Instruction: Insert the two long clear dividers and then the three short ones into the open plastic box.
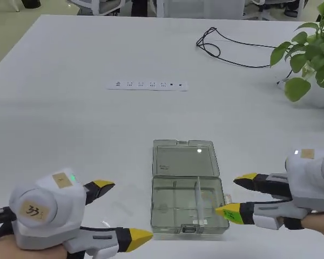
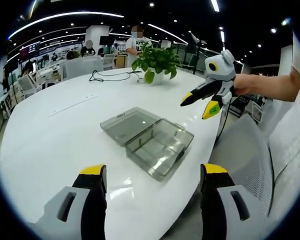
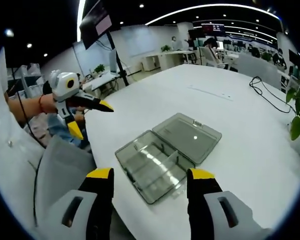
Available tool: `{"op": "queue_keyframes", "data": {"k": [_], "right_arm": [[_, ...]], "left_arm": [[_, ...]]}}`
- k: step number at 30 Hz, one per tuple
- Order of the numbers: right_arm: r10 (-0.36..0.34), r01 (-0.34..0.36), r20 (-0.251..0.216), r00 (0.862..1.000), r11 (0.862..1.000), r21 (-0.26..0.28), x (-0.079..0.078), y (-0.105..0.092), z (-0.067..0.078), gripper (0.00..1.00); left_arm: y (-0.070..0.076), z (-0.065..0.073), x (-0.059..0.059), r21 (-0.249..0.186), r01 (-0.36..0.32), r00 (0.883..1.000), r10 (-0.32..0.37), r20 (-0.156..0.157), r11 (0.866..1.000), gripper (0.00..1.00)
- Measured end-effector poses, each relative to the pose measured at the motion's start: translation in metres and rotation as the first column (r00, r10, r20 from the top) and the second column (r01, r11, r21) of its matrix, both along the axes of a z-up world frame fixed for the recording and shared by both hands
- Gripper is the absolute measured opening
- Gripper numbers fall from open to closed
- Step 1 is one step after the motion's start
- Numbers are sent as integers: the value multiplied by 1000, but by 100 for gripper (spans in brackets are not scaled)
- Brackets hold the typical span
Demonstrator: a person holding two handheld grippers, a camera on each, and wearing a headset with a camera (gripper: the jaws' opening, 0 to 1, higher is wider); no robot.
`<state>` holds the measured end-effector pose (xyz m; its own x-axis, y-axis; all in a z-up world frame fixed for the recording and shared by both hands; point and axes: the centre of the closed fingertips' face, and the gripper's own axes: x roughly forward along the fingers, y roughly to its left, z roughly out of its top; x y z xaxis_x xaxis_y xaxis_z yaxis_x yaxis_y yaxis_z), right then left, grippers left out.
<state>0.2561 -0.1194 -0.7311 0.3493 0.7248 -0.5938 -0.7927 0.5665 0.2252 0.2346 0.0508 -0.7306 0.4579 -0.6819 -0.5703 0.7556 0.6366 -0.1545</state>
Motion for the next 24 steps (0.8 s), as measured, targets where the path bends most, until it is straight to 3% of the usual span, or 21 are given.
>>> {"op": "queue_keyframes", "data": {"k": [8,11,13,18,20,24], "right_arm": [[50,-51,65,997,998,25,-9,-9,2,70],[58,-61,85,995,998,31,-10,-15,1,74],[69,-72,98,993,997,31,-12,-18,1,76],[75,-79,110,991,996,38,-16,-24,-3,79],[79,-85,124,989,995,44,-17,-26,-4,81],[96,-102,140,986,994,36,-22,-30,-9,83]], "left_arm": [[9,-15,8,49,-9,999,11,-48,999,74],[14,-23,11,74,-23,996,30,-83,997,72],[15,-26,13,80,-26,996,33,-86,996,71],[24,-44,13,141,-38,989,58,-140,989,68],[24,-49,14,152,-38,988,60,-145,988,67],[29,-64,13,208,-44,976,87,-201,977,64]]}}
